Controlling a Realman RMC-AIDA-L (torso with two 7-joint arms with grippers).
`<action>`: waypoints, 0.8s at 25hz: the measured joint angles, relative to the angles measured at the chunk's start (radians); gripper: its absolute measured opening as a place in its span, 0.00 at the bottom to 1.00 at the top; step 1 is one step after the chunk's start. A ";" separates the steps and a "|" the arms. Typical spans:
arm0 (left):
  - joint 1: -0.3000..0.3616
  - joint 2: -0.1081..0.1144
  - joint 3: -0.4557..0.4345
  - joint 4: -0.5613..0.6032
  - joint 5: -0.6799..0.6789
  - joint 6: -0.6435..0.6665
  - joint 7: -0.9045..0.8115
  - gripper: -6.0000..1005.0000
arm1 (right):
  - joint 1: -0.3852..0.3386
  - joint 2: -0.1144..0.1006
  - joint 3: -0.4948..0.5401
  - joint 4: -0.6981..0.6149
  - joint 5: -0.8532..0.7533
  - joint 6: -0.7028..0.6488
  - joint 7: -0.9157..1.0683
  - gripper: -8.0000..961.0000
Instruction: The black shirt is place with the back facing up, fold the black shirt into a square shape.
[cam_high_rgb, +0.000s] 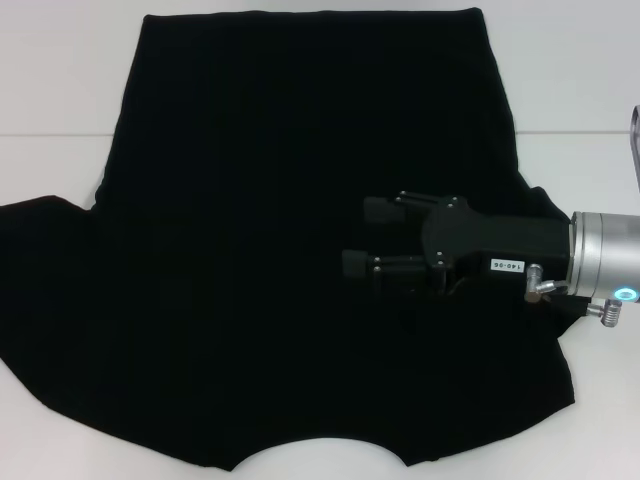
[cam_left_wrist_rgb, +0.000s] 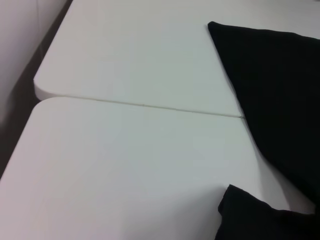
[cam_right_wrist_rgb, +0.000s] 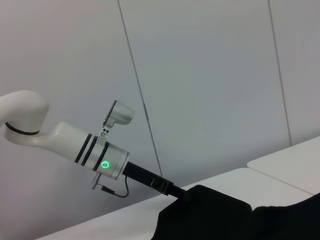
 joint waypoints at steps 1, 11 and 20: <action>0.001 0.000 -0.003 0.000 0.000 0.000 -0.001 0.02 | 0.000 0.000 0.000 0.000 0.000 0.000 -0.001 0.95; 0.011 0.000 -0.013 0.012 0.001 0.002 -0.008 0.02 | 0.001 0.000 0.000 0.000 0.001 0.008 -0.002 0.95; 0.001 -0.003 -0.008 0.013 0.000 0.015 -0.006 0.02 | 0.003 0.000 0.000 0.000 0.002 0.008 -0.002 0.95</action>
